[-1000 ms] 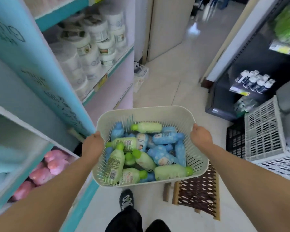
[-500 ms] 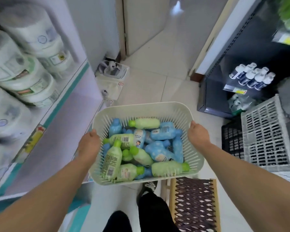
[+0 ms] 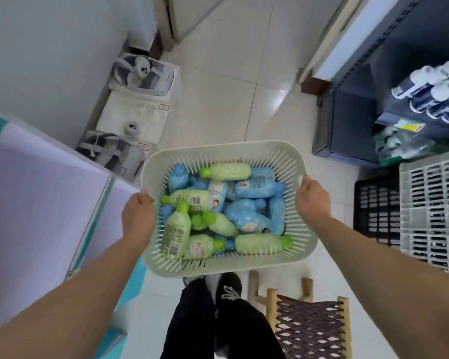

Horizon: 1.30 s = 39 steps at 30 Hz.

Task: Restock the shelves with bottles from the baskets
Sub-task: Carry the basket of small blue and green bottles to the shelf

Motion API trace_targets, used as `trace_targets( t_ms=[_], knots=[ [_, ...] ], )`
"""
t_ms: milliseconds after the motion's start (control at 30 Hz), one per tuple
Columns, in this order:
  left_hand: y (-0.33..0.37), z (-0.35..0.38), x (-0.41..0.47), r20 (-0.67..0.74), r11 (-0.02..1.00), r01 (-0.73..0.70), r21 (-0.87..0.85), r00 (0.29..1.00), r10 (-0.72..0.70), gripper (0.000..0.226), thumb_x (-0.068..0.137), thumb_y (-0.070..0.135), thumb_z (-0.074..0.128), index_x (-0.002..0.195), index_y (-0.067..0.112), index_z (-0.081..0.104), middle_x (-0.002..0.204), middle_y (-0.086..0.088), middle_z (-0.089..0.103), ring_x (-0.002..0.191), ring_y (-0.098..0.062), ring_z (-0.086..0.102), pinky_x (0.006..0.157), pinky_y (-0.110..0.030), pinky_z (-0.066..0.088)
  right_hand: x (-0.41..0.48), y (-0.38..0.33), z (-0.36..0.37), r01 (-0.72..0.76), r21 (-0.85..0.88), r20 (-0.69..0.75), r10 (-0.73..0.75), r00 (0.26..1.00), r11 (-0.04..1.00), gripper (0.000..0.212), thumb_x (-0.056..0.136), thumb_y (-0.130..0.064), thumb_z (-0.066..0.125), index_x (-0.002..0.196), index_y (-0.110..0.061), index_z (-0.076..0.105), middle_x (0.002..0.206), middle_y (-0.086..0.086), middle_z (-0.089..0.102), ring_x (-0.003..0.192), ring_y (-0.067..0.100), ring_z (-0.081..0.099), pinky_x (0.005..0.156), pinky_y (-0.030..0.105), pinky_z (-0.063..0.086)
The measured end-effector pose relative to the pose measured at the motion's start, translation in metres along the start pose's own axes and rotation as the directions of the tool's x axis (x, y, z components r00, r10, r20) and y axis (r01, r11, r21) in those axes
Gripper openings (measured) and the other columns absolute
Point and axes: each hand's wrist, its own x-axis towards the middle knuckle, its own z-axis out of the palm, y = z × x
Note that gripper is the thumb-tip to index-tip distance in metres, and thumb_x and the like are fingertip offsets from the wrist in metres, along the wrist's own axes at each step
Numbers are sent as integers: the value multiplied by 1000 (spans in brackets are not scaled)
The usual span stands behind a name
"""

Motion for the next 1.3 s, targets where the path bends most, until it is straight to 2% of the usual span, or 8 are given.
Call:
trace_targets(
  t_ms=[200, 367, 533, 733, 1000, 1100, 1200, 1300],
  knots=[
    [-14, 58, 64, -4, 999, 32, 20, 999, -32, 37, 101, 27, 29, 102, 7, 61, 110, -13, 58, 99, -29, 53, 91, -39, 42, 61, 12, 59, -54, 24, 26, 53, 998, 998, 52, 103, -34, 20, 118, 5, 51, 123, 28, 55, 114, 40, 51, 95, 40, 37],
    [-39, 104, 116, -2, 997, 73, -8, 997, -74, 38, 98, 41, 31, 90, 17, 59, 103, -16, 61, 100, -38, 58, 90, -50, 50, 105, 30, 114, -78, 50, 37, 76, 996, 996, 54, 103, -36, 19, 117, 4, 52, 122, 28, 56, 113, 40, 52, 95, 39, 38],
    [-73, 148, 167, -4, 995, 96, 3, 995, -96, 36, 96, 43, 33, 81, 20, 57, 104, -19, 63, 100, -38, 60, 88, -50, 49, 144, 53, 177, -119, 42, 48, 117, 992, 992, 54, 103, -38, 18, 119, 1, 52, 123, 25, 56, 114, 39, 52, 95, 39, 38],
    [-109, 186, 214, -3, 992, 129, 5, 992, -129, 34, 91, 37, 35, 67, 23, 52, 84, -9, 56, 77, -23, 50, 71, -38, 41, 181, 68, 239, -118, 38, 70, 115, 991, 992, 54, 103, -38, 17, 120, 1, 52, 124, 24, 56, 114, 38, 51, 95, 38, 37],
    [-134, 211, 248, -26, 991, 136, -5, 990, -137, 31, 86, 39, 32, 67, 24, 50, 81, -11, 53, 77, -22, 48, 71, -38, 40, 211, 77, 288, -104, 49, 49, 101, 994, 993, 54, 103, -39, 19, 118, 0, 53, 123, 24, 57, 114, 38, 51, 94, 38, 37],
    [-139, 223, 257, -29, 991, 131, 18, 991, -131, 34, 92, 39, 31, 69, 23, 50, 94, -24, 60, 79, -24, 50, 83, -49, 49, 220, 81, 301, -99, 60, 41, 96, 994, 993, 52, 103, -38, 19, 115, 0, 53, 120, 23, 58, 111, 37, 53, 90, 36, 38],
    [-129, 229, 263, -40, 990, 129, 50, 991, -127, 37, 91, 42, 30, 69, 22, 51, 96, -26, 61, 87, -38, 59, 82, -47, 49, 229, 78, 298, -95, 61, 14, 94, 995, 994, 51, 103, -37, 19, 111, 0, 54, 114, 22, 60, 106, 36, 54, 84, 35, 37],
    [-129, 226, 267, -69, 992, 89, 94, 994, -83, 37, 93, 43, 29, 80, 20, 55, 102, -25, 62, 97, -40, 60, 89, -51, 50, 231, 77, 298, -76, 69, 0, 76, 997, 995, 51, 103, -37, 19, 111, -1, 54, 113, 21, 61, 105, 37, 55, 84, 36, 38]
  ],
)
